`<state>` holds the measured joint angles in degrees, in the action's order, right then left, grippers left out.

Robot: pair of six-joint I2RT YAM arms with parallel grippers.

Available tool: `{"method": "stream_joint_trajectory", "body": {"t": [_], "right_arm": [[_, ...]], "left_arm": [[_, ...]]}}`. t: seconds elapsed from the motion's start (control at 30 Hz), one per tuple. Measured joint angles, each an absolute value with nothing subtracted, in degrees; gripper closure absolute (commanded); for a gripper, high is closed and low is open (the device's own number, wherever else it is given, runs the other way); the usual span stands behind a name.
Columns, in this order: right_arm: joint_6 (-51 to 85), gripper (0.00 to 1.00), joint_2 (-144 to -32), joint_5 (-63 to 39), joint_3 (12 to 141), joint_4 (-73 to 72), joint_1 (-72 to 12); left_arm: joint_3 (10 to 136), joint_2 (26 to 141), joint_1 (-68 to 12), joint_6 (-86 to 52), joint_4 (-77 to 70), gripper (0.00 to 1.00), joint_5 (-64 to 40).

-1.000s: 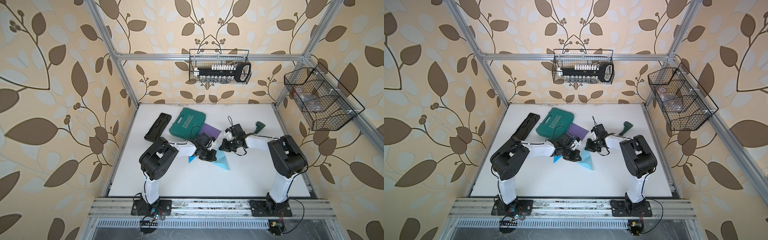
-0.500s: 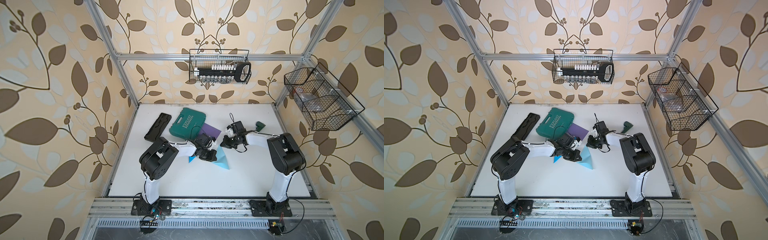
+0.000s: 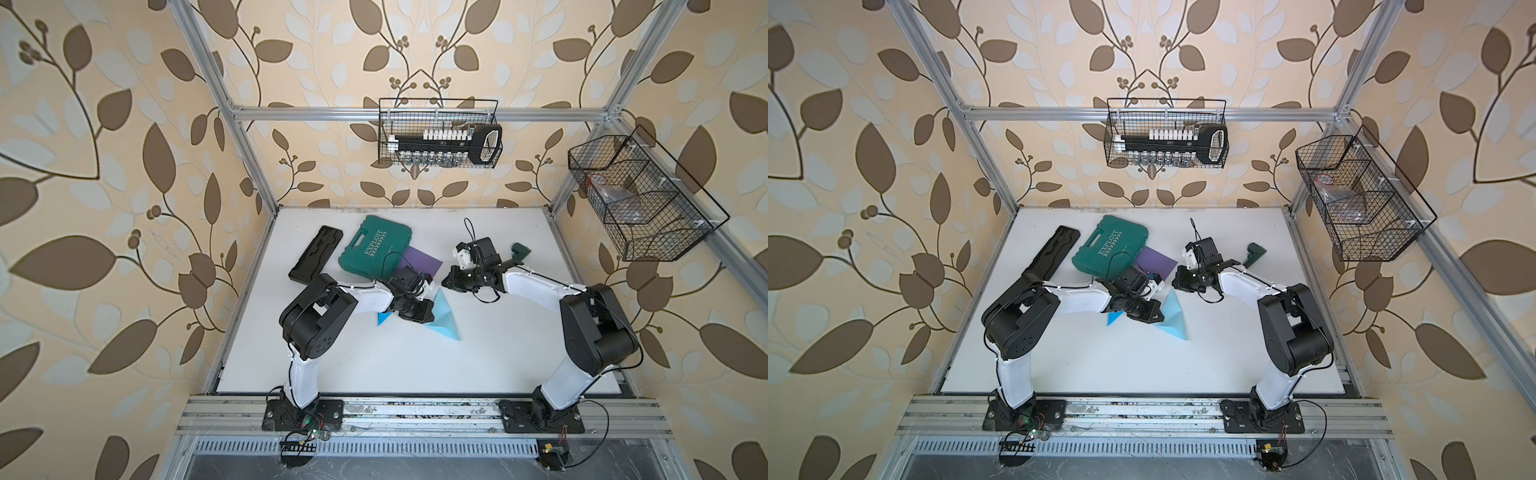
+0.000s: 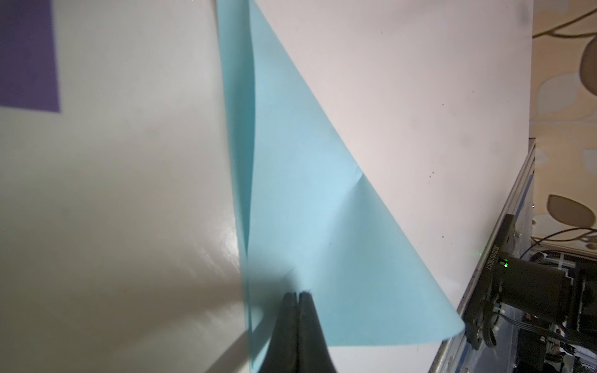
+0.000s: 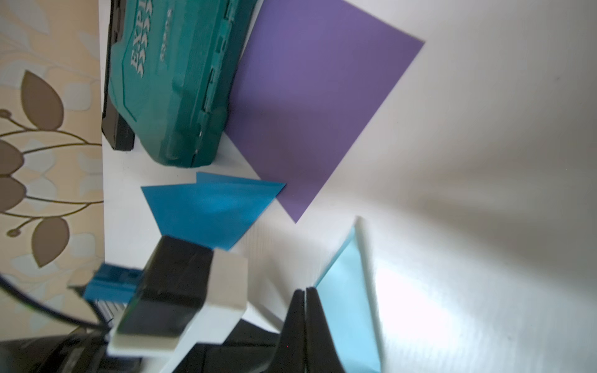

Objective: Fold the square paper diagonally
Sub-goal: Fold the paper at the center of the board.

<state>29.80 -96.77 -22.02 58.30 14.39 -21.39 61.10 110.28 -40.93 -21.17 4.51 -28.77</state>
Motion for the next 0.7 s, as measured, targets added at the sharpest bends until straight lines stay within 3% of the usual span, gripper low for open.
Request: {"method": "stream_joint_trajectory", "body": {"t": [0.23,0.7], "right_arm": [[31.5,1.0,-96.4,-22.0,51.9,18.2,-25.5],[33.0,1.0,-97.6,-21.8,50.5,19.6,-26.0]], "left_arm": [[61.2,110.3,-40.9,-21.1,4.7,1.0,-28.7],[61.4,110.3,-40.9,-20.9,5.1,1.0,-28.4]]}}
